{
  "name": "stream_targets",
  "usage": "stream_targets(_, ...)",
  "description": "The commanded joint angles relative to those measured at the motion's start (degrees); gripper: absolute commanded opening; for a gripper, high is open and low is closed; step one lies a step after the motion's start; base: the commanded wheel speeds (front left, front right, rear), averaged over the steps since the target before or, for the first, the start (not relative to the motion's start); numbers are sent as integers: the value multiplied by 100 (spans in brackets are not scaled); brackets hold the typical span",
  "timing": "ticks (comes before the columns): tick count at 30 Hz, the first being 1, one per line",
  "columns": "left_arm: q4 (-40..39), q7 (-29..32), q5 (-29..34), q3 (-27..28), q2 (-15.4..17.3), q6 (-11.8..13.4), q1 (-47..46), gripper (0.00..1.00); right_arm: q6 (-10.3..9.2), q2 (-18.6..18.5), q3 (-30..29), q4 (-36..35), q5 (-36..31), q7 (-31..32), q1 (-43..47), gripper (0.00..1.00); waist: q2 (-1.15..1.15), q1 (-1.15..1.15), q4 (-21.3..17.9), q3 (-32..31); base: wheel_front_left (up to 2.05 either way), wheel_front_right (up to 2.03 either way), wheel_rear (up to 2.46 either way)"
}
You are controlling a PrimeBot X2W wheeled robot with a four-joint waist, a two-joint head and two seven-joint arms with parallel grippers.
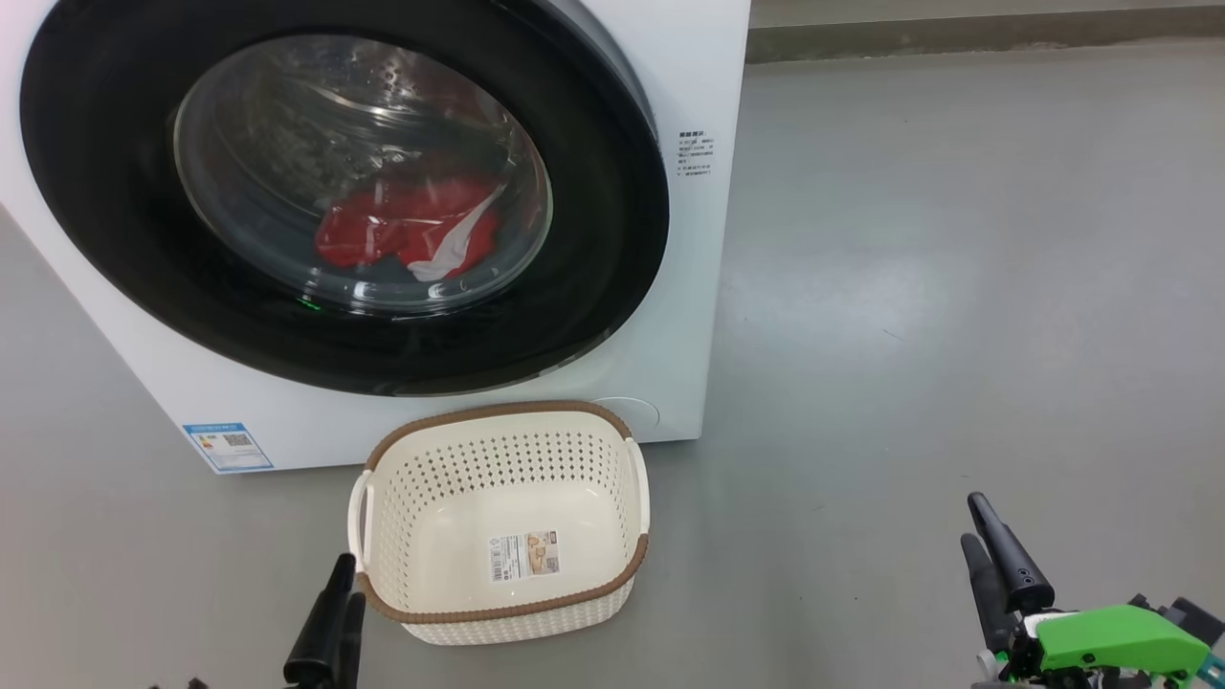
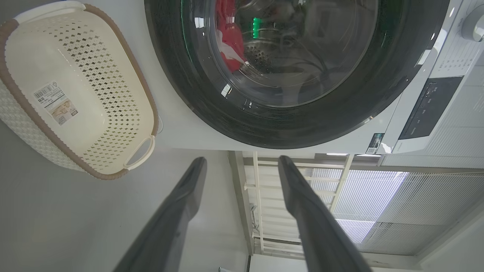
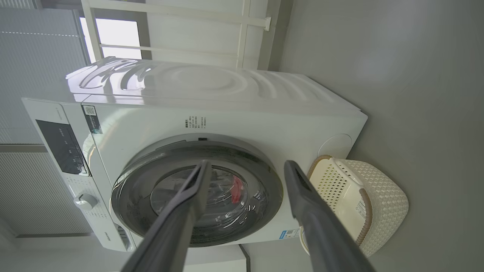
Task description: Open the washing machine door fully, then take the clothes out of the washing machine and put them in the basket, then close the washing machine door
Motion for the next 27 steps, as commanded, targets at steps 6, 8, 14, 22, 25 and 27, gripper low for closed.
stream_targets(6,-100,-152,326,-59,90,-10,-358,100,1,-94,99,-95,-410,-145,-391,100,0,-1,1,6,0,0,0)
stream_targets(8,-108,-186,461,-73,89,-11,-385,100,1,-94,109,-85,-526,-179,-416,100,0,-1,1,9,0,0,0)
stream_targets(14,-119,-287,891,-129,85,-13,-451,100,1,-100,149,-75,-877,-280,-490,100,0,-1,1,15,0,0,0)
stream_targets(22,-148,-423,1516,-140,88,-14,-549,100,1,-112,222,-76,-1396,-414,-595,100,0,-1,2,35,0,0,0)
stream_targets(25,-179,-474,1762,-156,91,-9,-583,100,1,-117,234,-85,-1631,-465,-633,100,0,-1,2,43,0,0,0)
stream_targets(27,-192,-508,1917,-176,93,-9,-610,100,1,-120,238,-95,-1796,-499,-661,100,0,-1,2,51,0,0,0)
